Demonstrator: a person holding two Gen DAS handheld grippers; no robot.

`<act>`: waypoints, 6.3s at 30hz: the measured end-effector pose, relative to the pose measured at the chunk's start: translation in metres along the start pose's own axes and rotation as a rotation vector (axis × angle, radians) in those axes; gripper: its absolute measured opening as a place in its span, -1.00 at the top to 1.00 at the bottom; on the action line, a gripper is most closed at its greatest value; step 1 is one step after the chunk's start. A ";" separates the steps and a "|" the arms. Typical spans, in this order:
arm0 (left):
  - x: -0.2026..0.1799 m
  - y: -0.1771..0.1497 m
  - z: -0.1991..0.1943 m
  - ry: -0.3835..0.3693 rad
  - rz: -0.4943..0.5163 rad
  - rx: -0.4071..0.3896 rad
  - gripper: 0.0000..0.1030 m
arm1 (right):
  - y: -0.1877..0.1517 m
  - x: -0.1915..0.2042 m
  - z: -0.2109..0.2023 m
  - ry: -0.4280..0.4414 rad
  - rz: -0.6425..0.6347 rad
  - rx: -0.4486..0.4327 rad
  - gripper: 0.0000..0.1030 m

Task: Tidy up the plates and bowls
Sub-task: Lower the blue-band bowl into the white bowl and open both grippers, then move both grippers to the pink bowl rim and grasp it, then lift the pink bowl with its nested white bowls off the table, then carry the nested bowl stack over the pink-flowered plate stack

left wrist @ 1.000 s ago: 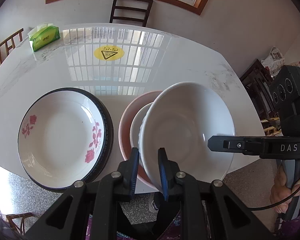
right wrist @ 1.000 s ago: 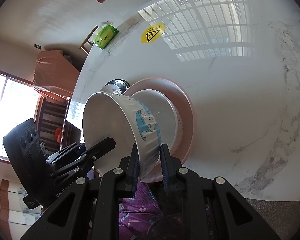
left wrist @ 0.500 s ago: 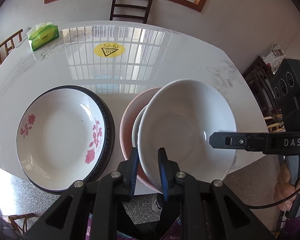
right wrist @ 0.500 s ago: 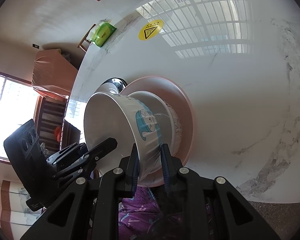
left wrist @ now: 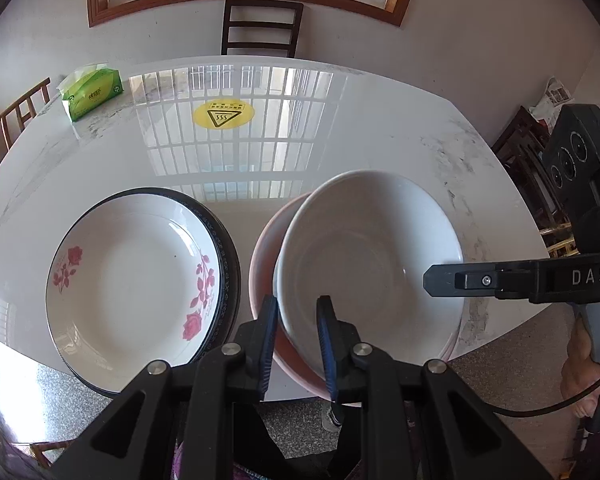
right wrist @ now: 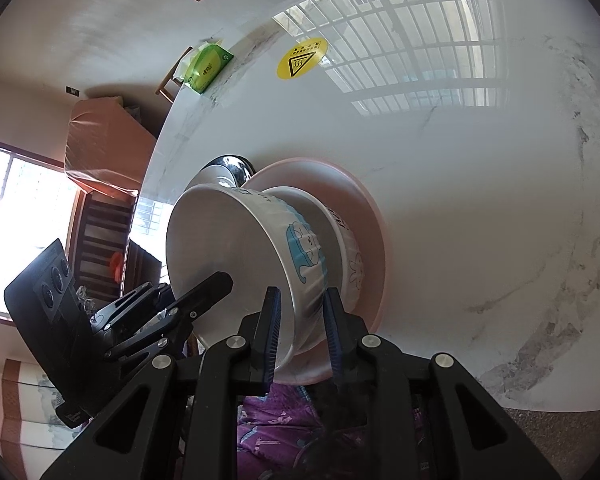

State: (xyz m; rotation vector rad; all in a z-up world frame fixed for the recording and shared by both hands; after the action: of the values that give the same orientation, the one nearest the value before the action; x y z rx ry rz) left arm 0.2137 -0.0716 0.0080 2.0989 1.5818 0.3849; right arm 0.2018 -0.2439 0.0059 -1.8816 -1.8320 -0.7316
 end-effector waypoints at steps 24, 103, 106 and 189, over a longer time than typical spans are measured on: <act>0.009 0.005 -0.016 0.111 0.084 -0.125 0.59 | 0.007 0.003 -0.020 0.023 -0.060 -0.124 0.48; 0.051 -0.053 0.029 -0.119 -0.404 0.269 -0.15 | 0.010 -0.038 0.002 -0.247 -0.131 -0.034 0.71; 0.053 -0.054 0.030 -0.124 -0.415 0.263 -0.15 | 0.012 -0.037 0.005 -0.282 -0.151 -0.034 0.70; 0.139 -0.062 -0.074 0.006 -0.465 -0.017 0.70 | -0.004 0.093 0.049 -0.025 -0.229 0.035 0.66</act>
State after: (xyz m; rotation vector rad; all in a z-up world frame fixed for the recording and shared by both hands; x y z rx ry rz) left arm 0.1669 0.0894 0.0291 1.6451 1.9893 0.2386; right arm 0.2017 -0.1404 0.0256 -1.6837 -2.0856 -0.7487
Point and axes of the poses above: each gripper's, at about its wrist camera, not at the fingertips, and z roughly the way its jaws point, x to its left, y to its top, the point moved 10 cm from there along z, roughly the way its jaws point, and after that the axes turned 11 degrees about z, right-handed, at the moved point
